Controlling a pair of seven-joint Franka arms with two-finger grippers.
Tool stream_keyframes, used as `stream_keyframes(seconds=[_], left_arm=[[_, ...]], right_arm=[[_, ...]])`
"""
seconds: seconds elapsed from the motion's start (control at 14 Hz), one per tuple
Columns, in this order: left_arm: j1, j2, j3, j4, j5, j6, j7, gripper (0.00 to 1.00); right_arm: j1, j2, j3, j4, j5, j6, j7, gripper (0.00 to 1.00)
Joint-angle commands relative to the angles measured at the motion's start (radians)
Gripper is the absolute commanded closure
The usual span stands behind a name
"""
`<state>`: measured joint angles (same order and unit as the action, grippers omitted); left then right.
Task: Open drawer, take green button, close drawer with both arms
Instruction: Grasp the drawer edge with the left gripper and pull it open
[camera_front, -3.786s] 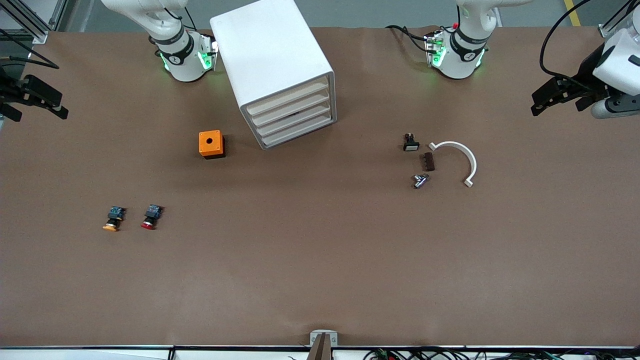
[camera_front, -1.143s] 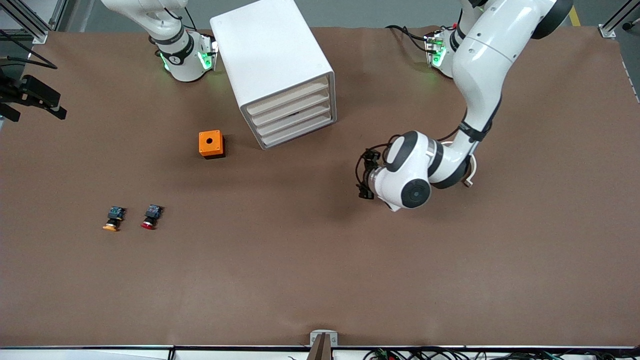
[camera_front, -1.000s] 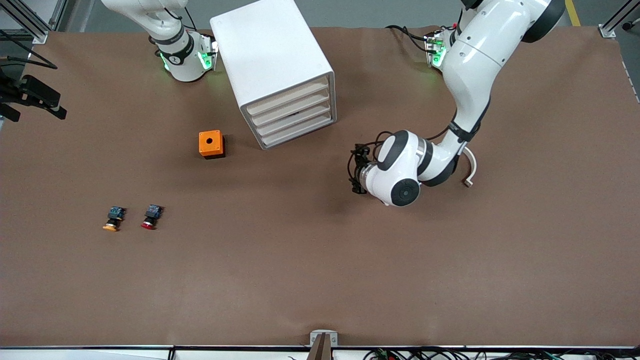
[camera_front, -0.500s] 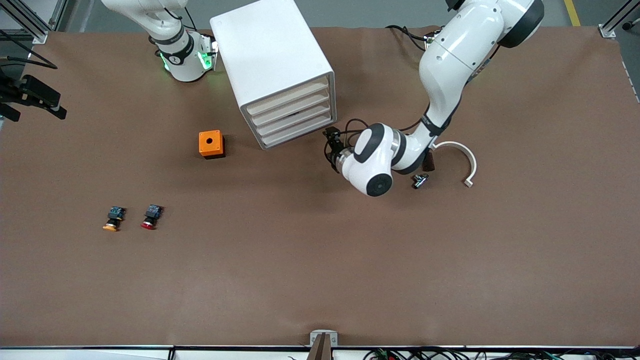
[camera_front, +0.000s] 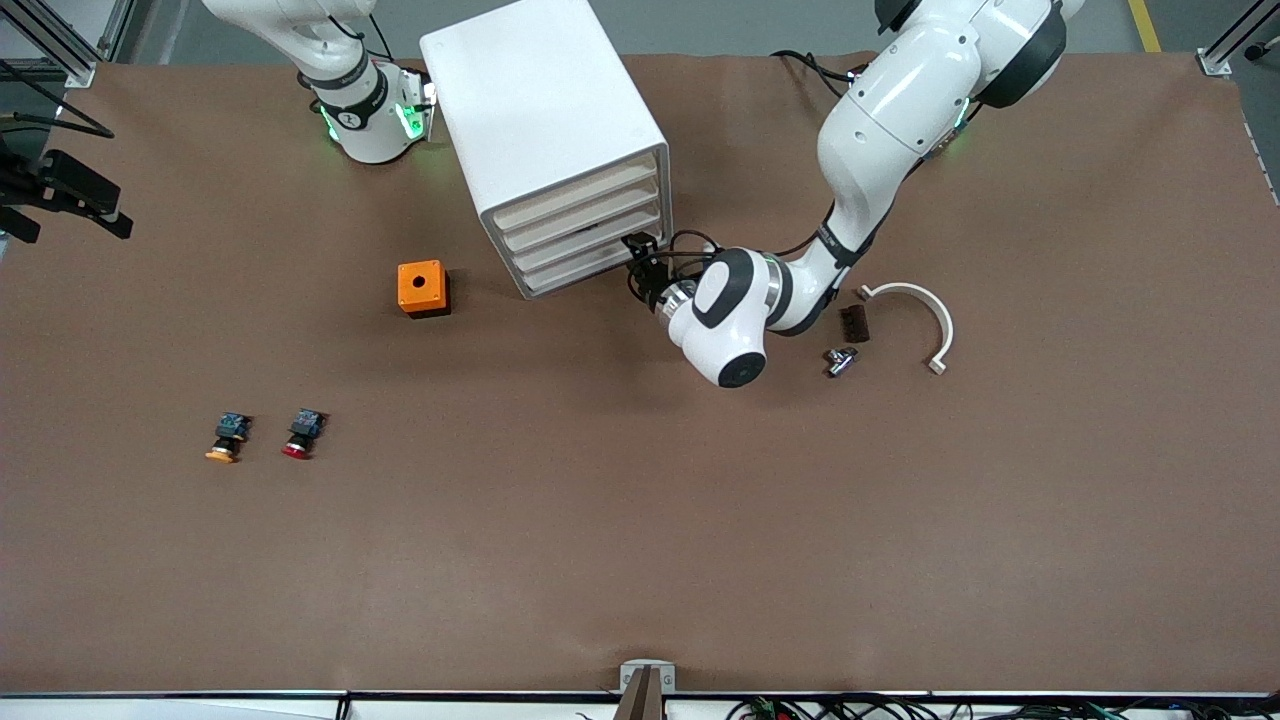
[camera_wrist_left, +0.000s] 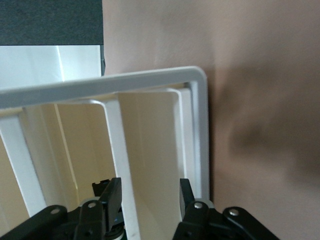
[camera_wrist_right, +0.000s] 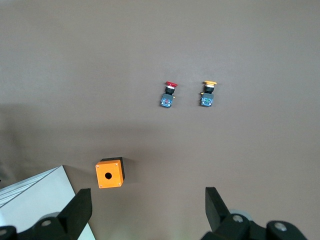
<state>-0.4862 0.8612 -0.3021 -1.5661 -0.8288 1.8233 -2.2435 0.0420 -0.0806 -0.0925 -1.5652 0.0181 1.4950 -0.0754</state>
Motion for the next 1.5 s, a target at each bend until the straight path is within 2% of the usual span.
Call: stream_keyframes(seconds=[0.0, 0.21, 0.36, 0.5, 0.86, 1.0, 1.14, 1.21, 1.29, 1.36, 1.43], left_arm=[[-0.034, 0.013, 0.003, 0.024, -0.055, -0.016, -0.027, 0.5], [-0.051, 0.013, 0.003, 0.023, -0.058, -0.016, -0.036, 0.56], [-0.057, 0.018, 0.003, 0.023, -0.058, -0.016, -0.034, 0.73], [-0.055, 0.021, 0.003, 0.028, -0.058, -0.016, -0.036, 1.0], [-0.014, 0.016, 0.026, 0.055, -0.038, -0.018, -0.025, 1.0], [0.032, 0.019, 0.043, 0.096, -0.032, -0.022, -0.007, 1.0], [0.087, 0.022, 0.043, 0.129, -0.016, -0.027, 0.085, 1.0], [0.115, 0.022, 0.043, 0.135, -0.016, -0.027, 0.12, 1.0], [0.147, 0.022, 0.043, 0.141, -0.018, -0.027, 0.143, 1.0], [0.168, 0.022, 0.043, 0.143, -0.019, -0.027, 0.16, 1.0], [0.176, 0.022, 0.043, 0.147, -0.019, -0.027, 0.18, 0.84]], right_arm=[[-0.01, -0.011, 0.005, -0.006, -0.009, -0.005, 0.016, 0.0], [-0.01, -0.01, -0.003, -0.004, -0.007, -0.001, 0.019, 0.0], [-0.01, -0.008, -0.003, 0.005, -0.006, -0.004, 0.02, 0.0], [-0.008, -0.004, -0.001, 0.01, -0.007, -0.004, 0.017, 0.0], [-0.014, 0.079, 0.0, 0.011, 0.0, 0.005, 0.006, 0.0], [-0.014, 0.192, -0.001, 0.017, -0.013, 0.008, 0.005, 0.0], [-0.019, 0.223, 0.0, 0.049, -0.078, 0.03, -0.012, 0.0], [-0.004, 0.228, 0.005, 0.051, -0.143, 0.056, -0.01, 0.0], [-0.001, 0.228, 0.007, 0.05, -0.141, 0.057, 0.014, 0.0], [-0.007, 0.228, 0.005, 0.045, -0.063, 0.053, 0.093, 0.0], [-0.016, 0.226, 0.004, 0.04, 0.032, 0.039, 0.224, 0.0]])
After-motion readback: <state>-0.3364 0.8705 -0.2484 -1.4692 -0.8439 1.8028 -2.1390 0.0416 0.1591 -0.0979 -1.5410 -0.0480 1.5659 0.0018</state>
